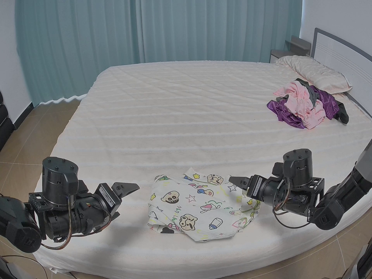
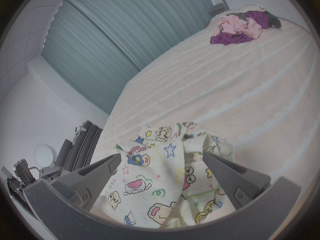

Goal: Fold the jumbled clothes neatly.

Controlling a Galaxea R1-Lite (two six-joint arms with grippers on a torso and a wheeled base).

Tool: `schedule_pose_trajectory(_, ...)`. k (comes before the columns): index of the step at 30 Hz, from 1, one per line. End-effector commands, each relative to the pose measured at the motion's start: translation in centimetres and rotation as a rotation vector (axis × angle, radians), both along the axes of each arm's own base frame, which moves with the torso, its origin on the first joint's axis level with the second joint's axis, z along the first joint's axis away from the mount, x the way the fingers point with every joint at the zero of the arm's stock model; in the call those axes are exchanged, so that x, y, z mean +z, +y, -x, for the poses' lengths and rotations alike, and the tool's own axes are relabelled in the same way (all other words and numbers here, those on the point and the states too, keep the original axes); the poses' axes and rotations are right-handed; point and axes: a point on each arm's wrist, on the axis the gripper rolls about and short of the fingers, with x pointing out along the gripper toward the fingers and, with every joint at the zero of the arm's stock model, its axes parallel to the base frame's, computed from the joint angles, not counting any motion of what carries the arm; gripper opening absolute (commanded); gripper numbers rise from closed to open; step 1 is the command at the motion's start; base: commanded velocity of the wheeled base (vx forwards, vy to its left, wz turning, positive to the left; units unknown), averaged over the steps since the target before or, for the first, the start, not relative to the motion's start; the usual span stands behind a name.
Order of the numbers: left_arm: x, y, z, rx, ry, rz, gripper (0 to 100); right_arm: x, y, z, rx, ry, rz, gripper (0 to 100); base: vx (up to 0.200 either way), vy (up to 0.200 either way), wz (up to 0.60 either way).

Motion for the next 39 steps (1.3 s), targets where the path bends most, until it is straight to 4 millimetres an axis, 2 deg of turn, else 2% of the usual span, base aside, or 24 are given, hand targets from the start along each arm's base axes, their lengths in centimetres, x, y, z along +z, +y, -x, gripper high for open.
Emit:
schedule_pose_trajectory(1, 0.0, 0.0, -0.1, 0.001, 0.002, -0.001, 100, 0.8, -0.3, 0.5, -0.005, -0.020, -0.008, 100, 0.000, 0.000, 0.00)
schedule_pose_trajectory(9, 0.0, 0.0, 0.0, 0.001, 0.000, 0.000, 100, -0.3, 1.2, 0.9, 0.045, 0.011, 0.013, 100, 0.000, 0.000, 0.00)
schedule_pose_trajectory(10, 0.0, 0.0, 0.0, 0.001, 0.000, 0.000, 100, -1.2, 1.6, 0.8, 0.055, 0.034, 0.031, 100, 0.000, 0.000, 0.00)
schedule_pose_trajectory(13, 0.0, 0.0, 0.0, 0.001, 0.002, -0.001, 100, -2.3, 1.9, 0.6, 0.060, 0.061, 0.048, 100, 0.000, 0.000, 0.00)
schedule_pose_trajectory(17, 0.0, 0.0, 0.0, 0.001, 0.002, -0.001, 100, -4.3, 2.4, -0.9, 0.052, 0.096, 0.068, 100, 0.000, 0.000, 0.00)
schedule_pose_trajectory(19, -0.1, 0.0, 0.0, 0.001, 0.003, -0.002, 100, -4.5, 2.5, -2.4, 0.029, 0.082, 0.058, 100, 0.000, 0.000, 0.00)
schedule_pose_trajectory(23, -0.1, 0.0, 0.0, -0.001, 0.003, -0.001, 100, -4.5, 2.3, -4.1, 0.000, 0.061, 0.043, 100, 0.000, 0.000, 0.00)
schedule_pose_trajectory(24, -0.1, 0.0, -0.1, -0.001, 0.003, -0.001, 100, -4.6, 2.2, -4.7, -0.009, 0.054, 0.042, 0, 0.000, 0.000, 0.00)
schedule_pose_trajectory(26, -0.1, 0.0, -0.1, -0.001, 0.006, -0.003, 100, -4.5, 2.0, -5.6, -0.022, 0.042, 0.041, 0, 0.000, 0.000, 0.00)
schedule_pose_trajectory(34, -0.2, -0.1, -0.1, -0.001, 0.007, -0.003, 100, -4.0, 1.3, -6.7, -0.053, 0.017, 0.026, 0, 0.000, 0.000, 0.00)
schedule_pose_trajectory(39, -0.2, -0.1, -0.1, 0.001, 0.007, -0.004, 100, -3.2, 0.5, -8.8, -0.101, -0.025, -0.004, 0, 0.000, 0.000, 0.00)
